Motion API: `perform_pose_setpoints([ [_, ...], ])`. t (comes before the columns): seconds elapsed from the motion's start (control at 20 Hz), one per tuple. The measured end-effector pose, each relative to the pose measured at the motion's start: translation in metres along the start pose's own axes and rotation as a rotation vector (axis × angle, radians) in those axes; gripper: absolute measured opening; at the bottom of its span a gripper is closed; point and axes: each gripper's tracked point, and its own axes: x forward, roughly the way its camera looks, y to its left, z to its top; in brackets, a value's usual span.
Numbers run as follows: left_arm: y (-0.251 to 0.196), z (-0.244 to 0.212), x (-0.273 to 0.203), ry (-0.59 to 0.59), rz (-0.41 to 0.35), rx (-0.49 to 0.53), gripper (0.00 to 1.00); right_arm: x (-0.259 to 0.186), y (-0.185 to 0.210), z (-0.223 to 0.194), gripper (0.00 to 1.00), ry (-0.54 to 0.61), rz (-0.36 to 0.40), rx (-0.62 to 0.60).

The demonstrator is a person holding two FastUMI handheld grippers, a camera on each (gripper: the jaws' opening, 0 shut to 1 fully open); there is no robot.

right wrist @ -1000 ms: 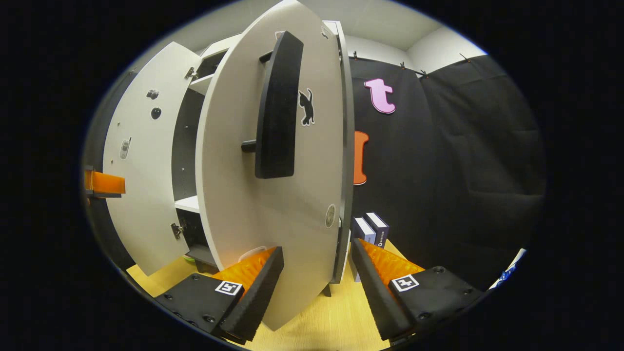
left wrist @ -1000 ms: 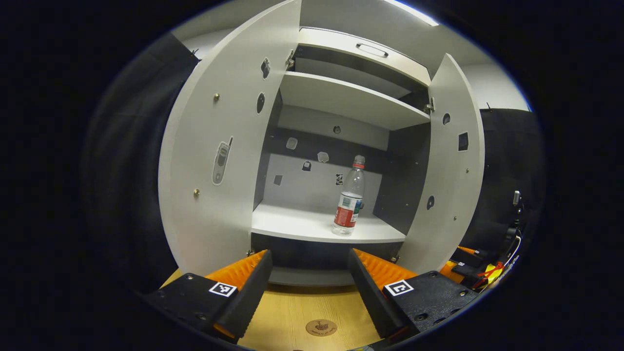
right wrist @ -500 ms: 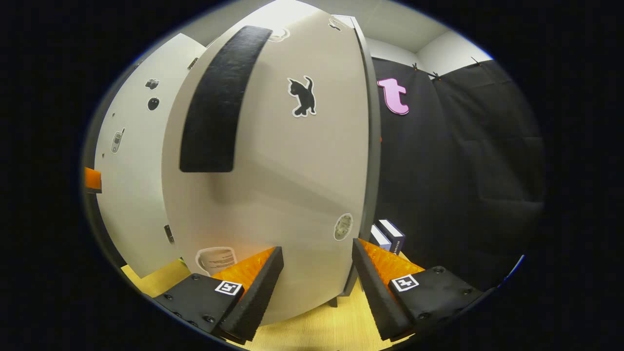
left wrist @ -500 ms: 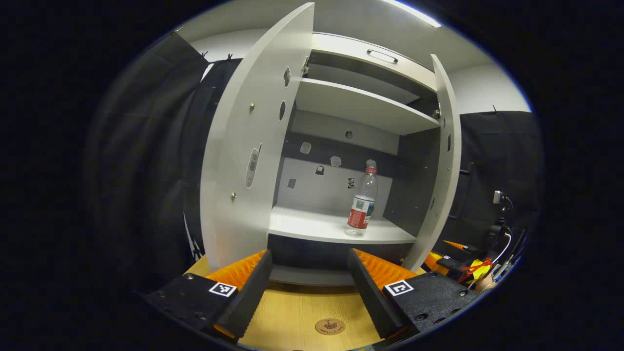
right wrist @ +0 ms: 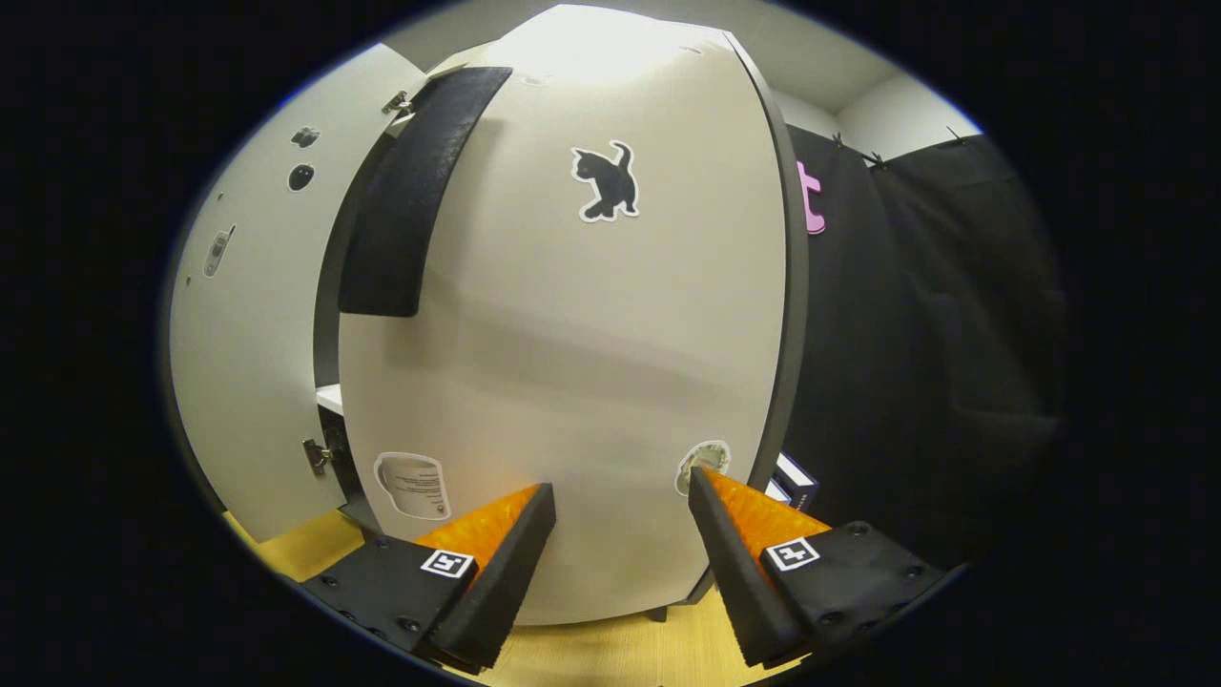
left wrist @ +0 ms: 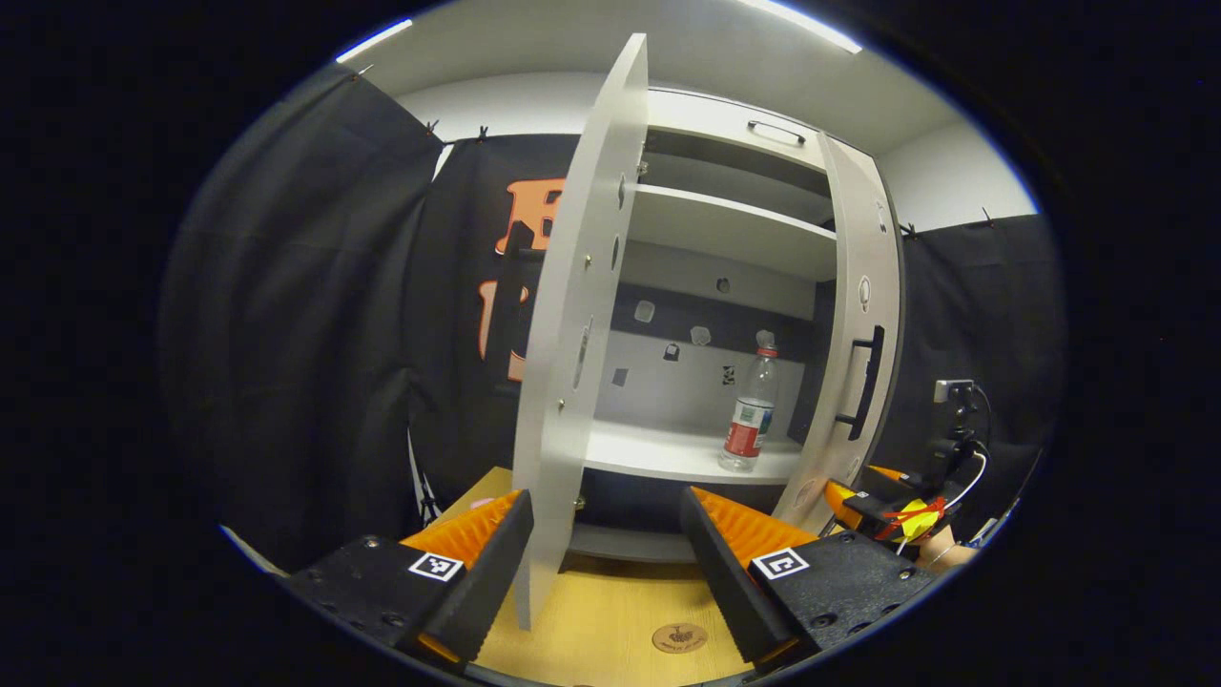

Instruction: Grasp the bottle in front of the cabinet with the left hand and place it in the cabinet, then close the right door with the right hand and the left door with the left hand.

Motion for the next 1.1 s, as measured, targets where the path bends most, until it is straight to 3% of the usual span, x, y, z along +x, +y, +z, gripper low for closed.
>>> perform_pose_setpoints([
  [0.15,0.015,0.004,-0.012,-0.013,0.039,-0.001,0.95,-0.003,0.000,0.000,0.95,0.012,-0.003,0.004],
  [0.2,0.020,0.005,-0.016,-0.015,0.054,-0.002,0.95,-0.003,0.000,0.000,0.89,0.014,-0.003,-0.004],
  [0.25,0.028,0.006,-0.019,-0.016,0.072,-0.003,0.95,-0.003,0.000,0.001,0.95,0.014,-0.004,-0.012],
  [0.65,0.081,0.007,-0.027,-0.029,0.198,0.004,0.95,-0.003,0.000,0.002,0.95,0.024,-0.006,-0.035],
  [0.85,0.100,0.001,-0.016,-0.029,0.223,0.004,0.96,-0.008,0.006,0.005,0.95,0.028,0.021,-0.018],
  [1.1,0.122,-0.002,0.011,-0.025,0.249,0.046,0.95,-0.046,0.001,0.016,0.95,0.009,0.039,-0.016],
])
